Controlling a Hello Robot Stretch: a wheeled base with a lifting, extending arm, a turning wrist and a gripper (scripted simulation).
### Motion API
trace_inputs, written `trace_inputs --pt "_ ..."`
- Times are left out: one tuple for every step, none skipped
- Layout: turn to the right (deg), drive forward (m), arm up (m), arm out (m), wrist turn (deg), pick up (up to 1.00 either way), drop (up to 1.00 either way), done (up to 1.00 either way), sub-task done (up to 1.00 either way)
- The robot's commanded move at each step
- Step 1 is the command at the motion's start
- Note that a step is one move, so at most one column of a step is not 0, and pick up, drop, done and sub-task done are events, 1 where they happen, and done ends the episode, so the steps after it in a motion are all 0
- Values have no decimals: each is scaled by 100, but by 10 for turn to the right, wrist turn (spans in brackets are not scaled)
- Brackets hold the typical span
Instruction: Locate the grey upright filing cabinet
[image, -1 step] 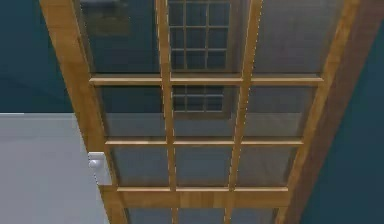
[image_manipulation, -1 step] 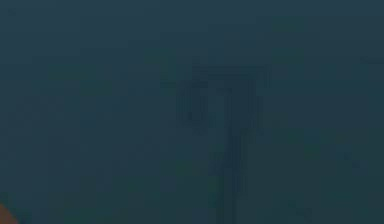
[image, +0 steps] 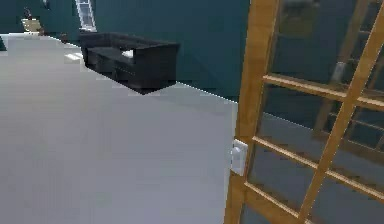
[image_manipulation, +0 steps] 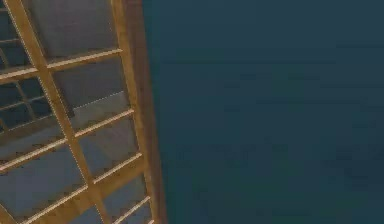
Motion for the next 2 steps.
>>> trace_inputs --pt "-450 0 0 0 0 0 0 0 0" --pt "0 5 0 0 0 0 0 0 0"
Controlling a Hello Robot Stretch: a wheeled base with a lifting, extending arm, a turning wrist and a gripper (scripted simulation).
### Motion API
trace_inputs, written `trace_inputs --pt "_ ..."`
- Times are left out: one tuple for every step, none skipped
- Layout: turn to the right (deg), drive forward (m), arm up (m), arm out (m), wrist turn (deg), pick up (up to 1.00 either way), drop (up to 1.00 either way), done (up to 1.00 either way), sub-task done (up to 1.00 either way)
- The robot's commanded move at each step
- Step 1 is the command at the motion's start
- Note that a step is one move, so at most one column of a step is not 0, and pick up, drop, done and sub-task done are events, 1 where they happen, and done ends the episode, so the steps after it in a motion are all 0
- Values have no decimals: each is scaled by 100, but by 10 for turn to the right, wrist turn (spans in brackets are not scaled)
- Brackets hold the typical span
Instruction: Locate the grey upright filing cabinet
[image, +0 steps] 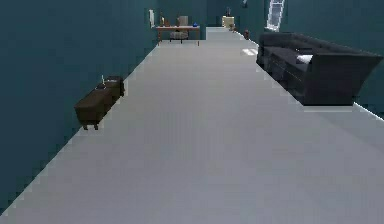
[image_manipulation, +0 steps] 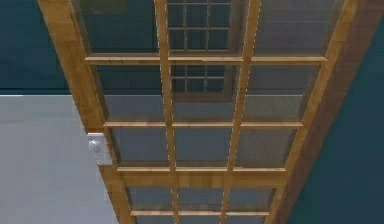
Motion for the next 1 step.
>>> trace_inputs --pt "240 0 0 0 0 0 0 0 0"
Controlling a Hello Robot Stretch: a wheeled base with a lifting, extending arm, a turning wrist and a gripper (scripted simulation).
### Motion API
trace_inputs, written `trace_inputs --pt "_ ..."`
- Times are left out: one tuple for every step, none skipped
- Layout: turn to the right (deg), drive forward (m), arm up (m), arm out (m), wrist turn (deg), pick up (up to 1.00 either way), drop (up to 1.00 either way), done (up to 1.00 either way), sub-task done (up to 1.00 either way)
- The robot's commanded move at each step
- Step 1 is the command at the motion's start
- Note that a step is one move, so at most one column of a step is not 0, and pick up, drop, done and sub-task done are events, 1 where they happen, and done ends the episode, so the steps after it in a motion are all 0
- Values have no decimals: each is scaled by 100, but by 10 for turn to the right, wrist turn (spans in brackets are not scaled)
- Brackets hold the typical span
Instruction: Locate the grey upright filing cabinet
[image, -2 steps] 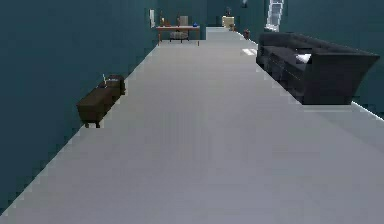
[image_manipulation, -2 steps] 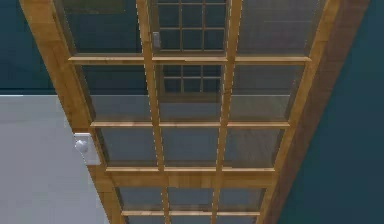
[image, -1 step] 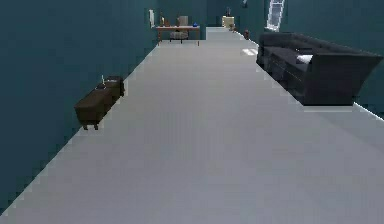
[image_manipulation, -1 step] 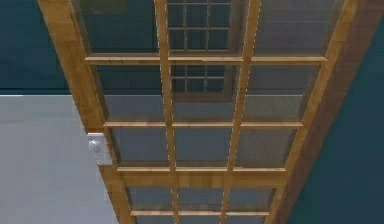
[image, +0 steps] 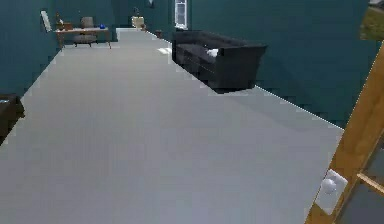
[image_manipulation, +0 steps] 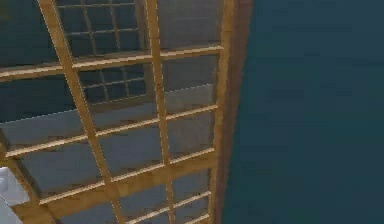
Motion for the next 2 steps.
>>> trace_inputs --pt "0 95 0 0 0 0 0 0 0" --pt "450 0 0 0 0 0 0 0 0"
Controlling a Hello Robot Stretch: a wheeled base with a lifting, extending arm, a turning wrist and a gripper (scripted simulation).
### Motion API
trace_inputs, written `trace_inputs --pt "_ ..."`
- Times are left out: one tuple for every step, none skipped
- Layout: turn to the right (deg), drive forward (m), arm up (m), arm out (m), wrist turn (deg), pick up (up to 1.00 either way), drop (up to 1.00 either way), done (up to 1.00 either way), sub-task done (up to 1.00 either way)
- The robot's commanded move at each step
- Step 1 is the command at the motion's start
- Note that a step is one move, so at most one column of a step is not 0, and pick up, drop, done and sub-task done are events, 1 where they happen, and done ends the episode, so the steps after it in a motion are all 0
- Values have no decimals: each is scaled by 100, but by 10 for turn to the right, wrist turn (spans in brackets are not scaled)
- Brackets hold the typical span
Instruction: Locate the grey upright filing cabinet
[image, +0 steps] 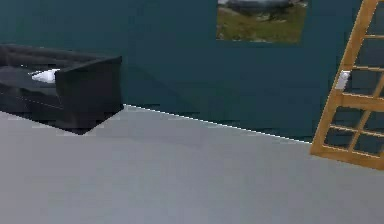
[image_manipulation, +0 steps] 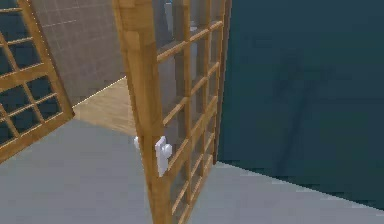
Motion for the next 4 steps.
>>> trace_inputs --pt "210 0 0 0 0 0 0 0 0" --pt "0 70 0 0 0 0 0 0 0" --pt "450 0 0 0 0 0 0 0 0" --pt "0 45 0 0 0 0 0 0 0"
